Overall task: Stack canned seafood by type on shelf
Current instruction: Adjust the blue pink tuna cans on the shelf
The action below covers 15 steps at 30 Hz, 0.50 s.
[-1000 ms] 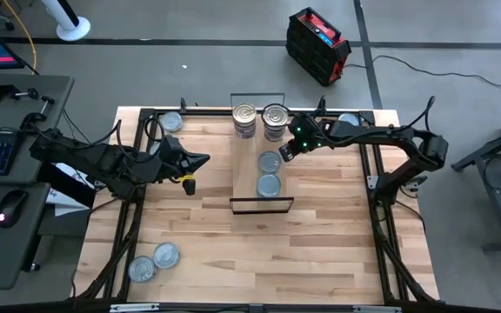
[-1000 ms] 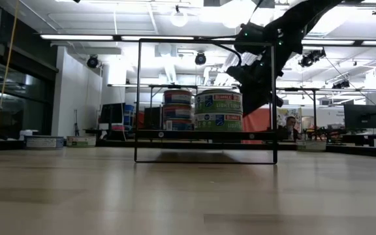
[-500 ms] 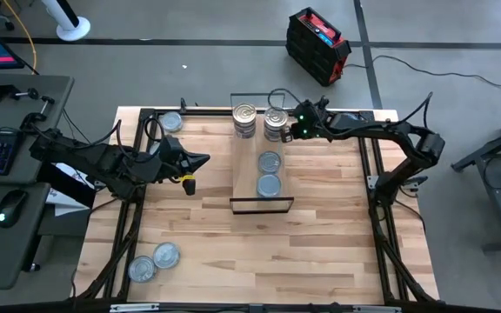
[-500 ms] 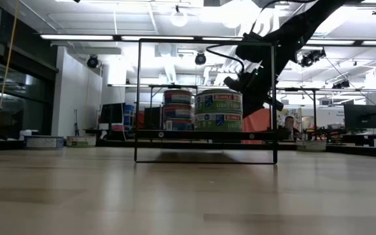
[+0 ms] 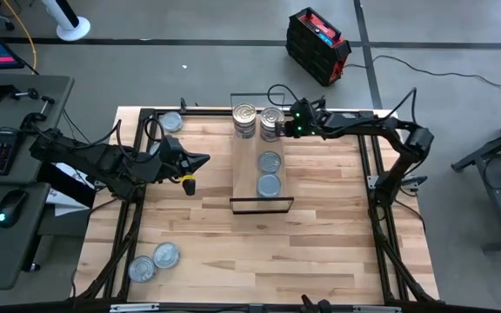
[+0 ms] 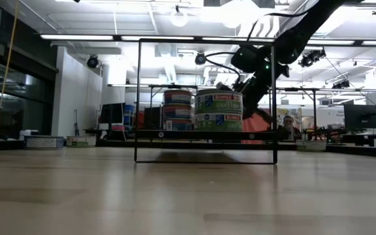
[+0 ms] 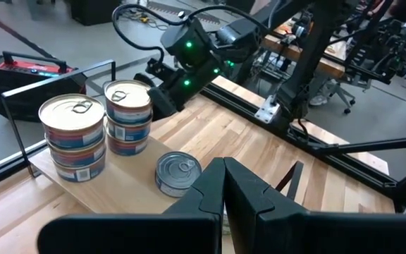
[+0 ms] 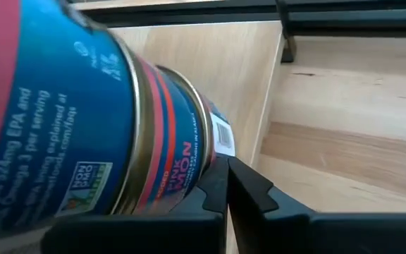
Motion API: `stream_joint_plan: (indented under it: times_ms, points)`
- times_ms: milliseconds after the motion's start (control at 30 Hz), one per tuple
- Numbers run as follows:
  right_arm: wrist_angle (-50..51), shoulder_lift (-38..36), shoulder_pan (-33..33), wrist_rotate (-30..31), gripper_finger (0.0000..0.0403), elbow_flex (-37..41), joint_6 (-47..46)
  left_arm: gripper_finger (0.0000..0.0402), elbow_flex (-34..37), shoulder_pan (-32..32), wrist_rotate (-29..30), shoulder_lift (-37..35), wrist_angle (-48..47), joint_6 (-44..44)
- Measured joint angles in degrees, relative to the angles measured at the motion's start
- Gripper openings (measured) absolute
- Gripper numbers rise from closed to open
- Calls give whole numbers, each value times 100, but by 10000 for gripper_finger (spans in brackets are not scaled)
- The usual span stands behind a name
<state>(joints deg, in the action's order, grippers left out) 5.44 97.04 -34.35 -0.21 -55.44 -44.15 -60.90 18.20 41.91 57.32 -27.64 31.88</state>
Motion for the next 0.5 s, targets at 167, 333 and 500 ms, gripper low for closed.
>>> stream_joint_plan:
  times_ms: [167,333,500]
  points:
    - [-223,21,-18,24,0,2,-105,1,0,111,-13,0,-56,0]
    - [-360,24,-91,30,0,2,-233,1,0,254,-91,1,-256,5]
    - [-358,2,-224,14,0,2,-56,1,0,316,-119,1,-299,22]
